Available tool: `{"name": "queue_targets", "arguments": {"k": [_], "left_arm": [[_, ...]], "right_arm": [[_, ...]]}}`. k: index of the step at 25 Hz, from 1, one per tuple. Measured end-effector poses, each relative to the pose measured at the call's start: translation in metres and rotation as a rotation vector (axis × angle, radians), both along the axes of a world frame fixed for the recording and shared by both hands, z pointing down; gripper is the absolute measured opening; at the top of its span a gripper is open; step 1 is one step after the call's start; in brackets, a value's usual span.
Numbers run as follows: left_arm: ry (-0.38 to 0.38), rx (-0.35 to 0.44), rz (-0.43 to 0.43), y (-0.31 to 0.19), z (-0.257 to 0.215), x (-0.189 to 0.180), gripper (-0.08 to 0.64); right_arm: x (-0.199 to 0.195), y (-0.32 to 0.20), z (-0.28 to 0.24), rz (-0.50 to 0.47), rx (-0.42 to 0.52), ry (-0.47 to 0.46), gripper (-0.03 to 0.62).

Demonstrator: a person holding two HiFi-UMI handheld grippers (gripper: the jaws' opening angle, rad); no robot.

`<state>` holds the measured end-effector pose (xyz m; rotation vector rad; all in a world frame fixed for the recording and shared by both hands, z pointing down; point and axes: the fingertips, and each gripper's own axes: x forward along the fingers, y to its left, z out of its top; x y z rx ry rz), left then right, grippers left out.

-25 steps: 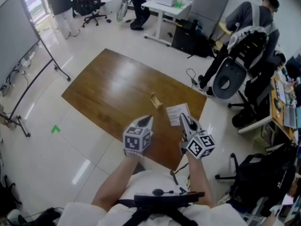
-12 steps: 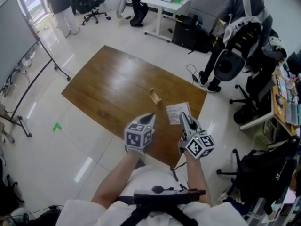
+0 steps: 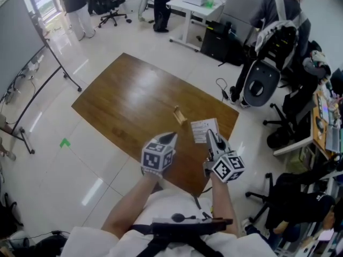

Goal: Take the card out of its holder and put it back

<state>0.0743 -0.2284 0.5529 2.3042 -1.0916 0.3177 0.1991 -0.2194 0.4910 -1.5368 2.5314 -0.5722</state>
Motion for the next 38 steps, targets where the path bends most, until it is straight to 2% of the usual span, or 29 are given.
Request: {"name": "queue_targets", "arguments": {"k": [6,14,29,38], "left_arm": [[0.008,-0.019,-0.004,-0.011,0.004,-0.008,-0.004],[-0.030,-0.039,0.004,-0.020,0.016,-0.012,-0.005],[-0.060,-0.073,0.102,-0.031,0.050,0.001,-0.005],[-0.074,-0.090,0.137,-0.044,0.064,0.002,-0.005]], "right_arm": [[-0.010,-0.033,-0.003,-0.025,0.013,0.045,0.023],[-0.019,-0.082,0.006,-0.072,0.003,0.117,0.023],[-0.032,-0.152,0.074,-0.149,-0.108,0.211,0.023],[-0.043,-0.173,0.110,-0.183,-0.169,0.237,0.023]]}}
